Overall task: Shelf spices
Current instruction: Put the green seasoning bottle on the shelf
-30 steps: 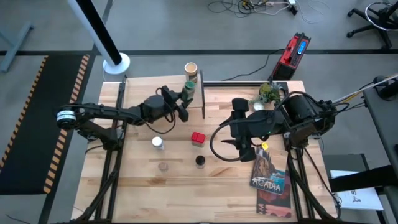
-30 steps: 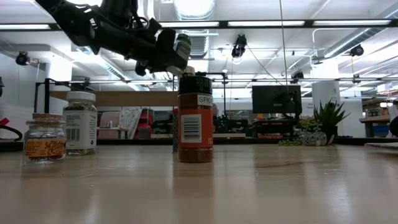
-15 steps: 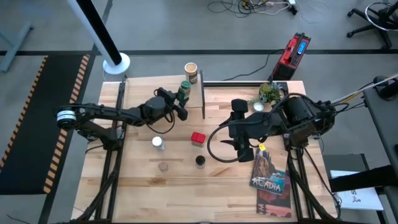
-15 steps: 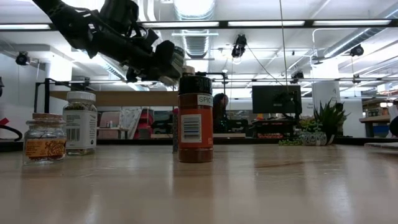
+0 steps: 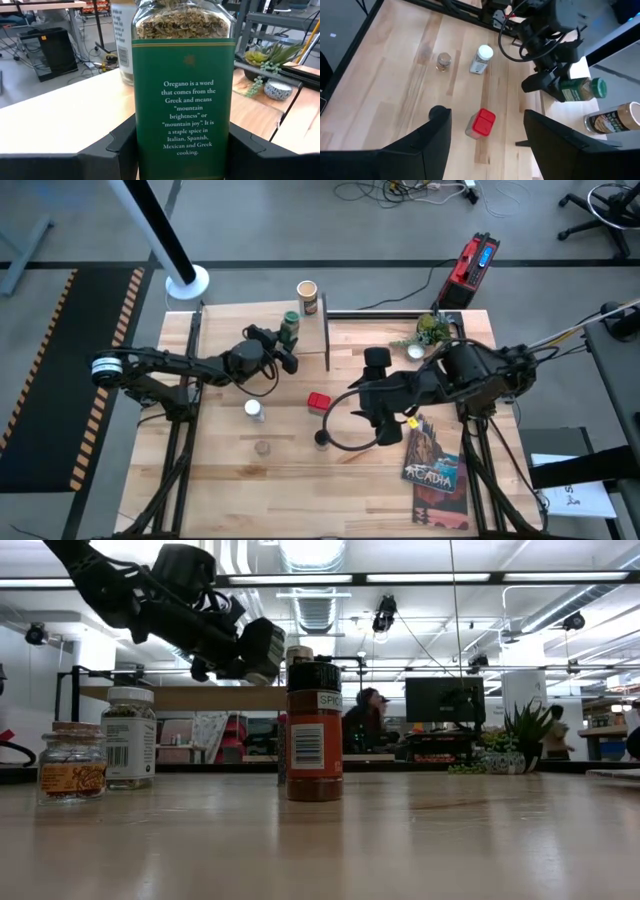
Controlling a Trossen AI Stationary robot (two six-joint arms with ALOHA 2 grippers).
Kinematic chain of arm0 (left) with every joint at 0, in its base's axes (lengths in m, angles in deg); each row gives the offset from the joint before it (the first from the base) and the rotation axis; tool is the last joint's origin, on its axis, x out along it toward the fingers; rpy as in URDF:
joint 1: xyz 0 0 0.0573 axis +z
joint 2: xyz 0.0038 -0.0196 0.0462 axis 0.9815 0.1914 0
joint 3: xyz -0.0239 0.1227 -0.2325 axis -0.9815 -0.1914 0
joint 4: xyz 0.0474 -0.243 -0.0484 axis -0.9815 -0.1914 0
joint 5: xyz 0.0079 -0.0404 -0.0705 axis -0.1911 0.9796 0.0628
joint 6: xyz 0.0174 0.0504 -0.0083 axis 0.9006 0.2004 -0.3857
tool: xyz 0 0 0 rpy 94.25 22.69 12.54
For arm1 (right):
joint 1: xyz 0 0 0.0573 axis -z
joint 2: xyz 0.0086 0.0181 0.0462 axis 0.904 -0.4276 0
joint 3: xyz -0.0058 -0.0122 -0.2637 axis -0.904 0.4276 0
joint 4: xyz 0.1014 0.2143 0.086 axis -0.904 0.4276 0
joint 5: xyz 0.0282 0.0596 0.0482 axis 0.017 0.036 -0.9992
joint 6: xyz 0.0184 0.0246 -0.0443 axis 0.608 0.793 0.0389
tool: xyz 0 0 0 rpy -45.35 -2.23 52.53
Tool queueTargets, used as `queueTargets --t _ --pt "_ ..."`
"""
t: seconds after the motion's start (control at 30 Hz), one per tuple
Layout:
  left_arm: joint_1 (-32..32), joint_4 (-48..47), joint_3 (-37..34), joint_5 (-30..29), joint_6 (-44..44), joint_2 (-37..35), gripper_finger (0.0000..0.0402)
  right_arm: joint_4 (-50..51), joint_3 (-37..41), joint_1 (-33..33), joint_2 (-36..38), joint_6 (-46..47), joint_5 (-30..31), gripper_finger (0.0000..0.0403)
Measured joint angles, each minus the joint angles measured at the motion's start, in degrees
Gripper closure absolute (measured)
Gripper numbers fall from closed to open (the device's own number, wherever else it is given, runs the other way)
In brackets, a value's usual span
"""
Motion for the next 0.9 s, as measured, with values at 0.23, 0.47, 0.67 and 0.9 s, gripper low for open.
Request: queueTargets --t 0.23,0.47,0.67,0.9 --pt "0.01 0.31 -0.84 -0.24 1.26 0.02 0.0216 -0.06 0.00 0.26 0.55 -0.13 0.13 0.0185" --pt "0.02 0.40 -0.89 -0.26 2.81 0.02 0.0214 -0.13 0.00 0.52 0.83 0.23 0.37 0.0183" --pt "0.02 -0.49 -0.88 -0.24 2.33 -0.06 0.0212 -0.18 0.09 0.52 0.93 0.19 2.00 0.0176" --pt "0.02 -0.52 -1.02 1.28 2.33 -0.09 0.0213 -5.20 3.84 4.85 0.96 -4.86 3.66 0.0186"
